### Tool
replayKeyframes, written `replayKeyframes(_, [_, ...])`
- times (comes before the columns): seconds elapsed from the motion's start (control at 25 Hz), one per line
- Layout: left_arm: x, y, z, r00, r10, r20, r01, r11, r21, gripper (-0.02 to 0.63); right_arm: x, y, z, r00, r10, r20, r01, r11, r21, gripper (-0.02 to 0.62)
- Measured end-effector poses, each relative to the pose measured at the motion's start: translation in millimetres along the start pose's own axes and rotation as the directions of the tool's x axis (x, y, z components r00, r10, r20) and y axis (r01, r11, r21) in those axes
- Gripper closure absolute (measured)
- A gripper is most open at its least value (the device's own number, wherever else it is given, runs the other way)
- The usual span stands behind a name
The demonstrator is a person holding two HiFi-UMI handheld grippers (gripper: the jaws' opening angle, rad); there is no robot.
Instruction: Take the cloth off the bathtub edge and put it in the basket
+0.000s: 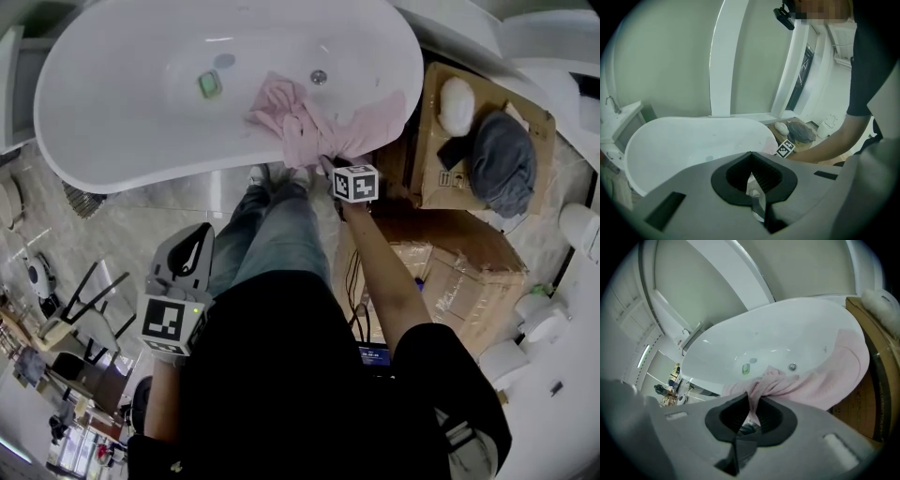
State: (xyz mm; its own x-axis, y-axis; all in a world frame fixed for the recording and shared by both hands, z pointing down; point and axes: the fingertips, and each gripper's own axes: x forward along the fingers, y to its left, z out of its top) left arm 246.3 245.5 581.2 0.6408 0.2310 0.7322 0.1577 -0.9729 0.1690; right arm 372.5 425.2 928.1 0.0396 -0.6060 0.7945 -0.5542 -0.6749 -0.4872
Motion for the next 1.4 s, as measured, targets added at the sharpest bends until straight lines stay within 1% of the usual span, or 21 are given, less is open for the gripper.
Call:
replayKeyframes(0.16, [-8.1,-2.8,7.8,0.999,0.013,0.032,-0.013,1.000,-0.006,0.594,-16.2,31.3,22.4,0.997,0.066,0.050,-0.064,0.997,-0.048,0.555])
replayKeyframes(0.32, [-19.3,0.9,15.8,0.997,0.052,0.053,-0.050,0.998,-0.041,0.594,-39.6,66.3,45.7,0.985,0.128,0.113,-0.121,0.991,-0.064,0.555])
replayKeyframes(0.48, [-29.2,3.5,28.7,0.992,0.072,0.107,-0.067,0.997,-0.049,0.594,-68.7,98.6,69.9,0.967,0.191,0.170,-0.178,0.980,-0.087,0.555])
replayKeyframes(0.68, [-43.7,7.1,45.9,0.980,0.092,0.175,-0.084,0.995,-0.056,0.594,-118.7,138.6,101.6,0.935,0.252,0.248,-0.233,0.967,-0.107,0.555])
replayKeyframes(0.84, [-57.8,13.0,60.7,0.968,0.103,0.230,-0.093,0.994,-0.056,0.594,-165.2,174.4,128.5,0.901,0.300,0.312,-0.273,0.953,-0.129,0.555])
replayKeyframes(1.08, [-89.6,26.6,78.5,0.942,0.141,0.304,-0.124,0.989,-0.076,0.594,-235.8,235.1,160.0,0.844,0.383,0.376,-0.337,0.923,-0.184,0.555])
replayKeyframes(1.2, [-107.0,34.6,84.4,0.925,0.158,0.345,-0.136,0.987,-0.087,0.594,-265.2,266.8,174.9,0.812,0.426,0.398,-0.369,0.904,-0.215,0.555])
replayKeyframes(1.4, [-131.8,42.7,94.7,0.895,0.200,0.399,-0.171,0.979,-0.108,0.594,-304.5,312.7,199.2,0.759,0.503,0.413,-0.421,0.863,-0.278,0.555])
